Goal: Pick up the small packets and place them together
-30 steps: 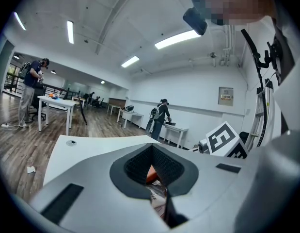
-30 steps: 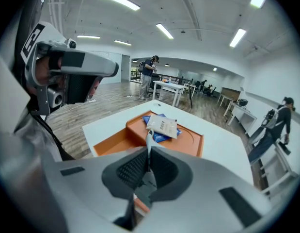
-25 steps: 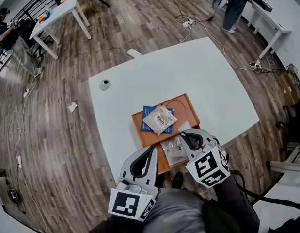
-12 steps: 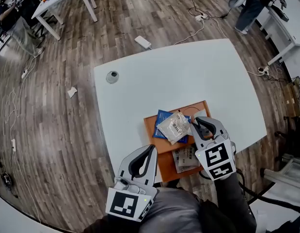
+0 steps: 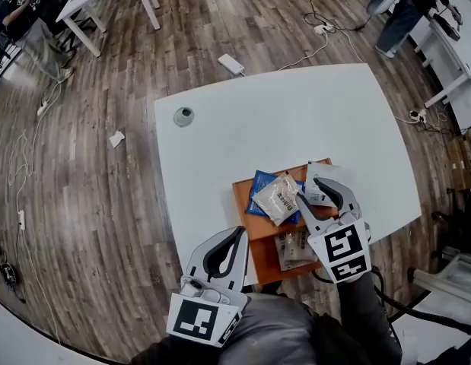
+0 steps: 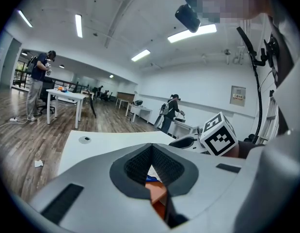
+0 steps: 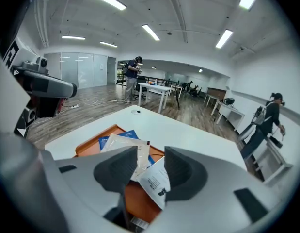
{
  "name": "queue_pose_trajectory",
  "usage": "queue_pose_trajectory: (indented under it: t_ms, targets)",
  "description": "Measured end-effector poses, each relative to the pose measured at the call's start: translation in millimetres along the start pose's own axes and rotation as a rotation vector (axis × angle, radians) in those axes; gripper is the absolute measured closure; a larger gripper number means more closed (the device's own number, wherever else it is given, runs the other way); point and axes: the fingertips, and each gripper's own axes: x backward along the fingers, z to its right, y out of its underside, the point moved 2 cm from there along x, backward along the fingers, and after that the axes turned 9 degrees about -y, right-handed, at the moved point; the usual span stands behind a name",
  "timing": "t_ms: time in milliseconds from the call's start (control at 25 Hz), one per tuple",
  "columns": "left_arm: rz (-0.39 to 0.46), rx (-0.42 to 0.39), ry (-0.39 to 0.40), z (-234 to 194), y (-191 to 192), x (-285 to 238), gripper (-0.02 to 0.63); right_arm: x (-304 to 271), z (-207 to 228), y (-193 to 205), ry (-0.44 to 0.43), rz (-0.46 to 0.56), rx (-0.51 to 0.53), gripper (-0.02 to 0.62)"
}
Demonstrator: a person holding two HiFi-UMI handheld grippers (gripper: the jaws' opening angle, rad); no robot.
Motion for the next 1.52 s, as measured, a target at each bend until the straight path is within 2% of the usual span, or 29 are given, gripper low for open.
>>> queue_pose_trajectory:
  t_ms: [360, 760, 880, 1080, 1320, 1520]
  targets:
    - [0.041, -0.028, 0.029, 34, 0, 23, 0.604, 48, -3, 7, 0.068, 0.049, 0.017, 0.434]
    - [0.062, -0.048, 0.082, 90, 12, 58, 0.604, 108, -21, 49, 0.096, 0.022, 0.017, 0.436]
    - [0.064, -0.046, 0.089, 102, 20, 67, 0.604, 115, -36, 65, 0.06, -0.001, 0.026, 0.436]
    - [0.06, -0.039, 0.082, 111, 31, 78, 0.604, 109, -70, 85, -0.048, -0.058, 0.069, 0.436]
    - [0.063, -0.019, 0.022, 91, 29, 83, 0.604, 92, -89, 82, -0.145, -0.093, 0.113, 0.435]
    - [0.056, 0.003, -0.021, 69, 30, 81, 0.604, 63, -112, 88, -0.267, -0.189, 0.165, 0.434]
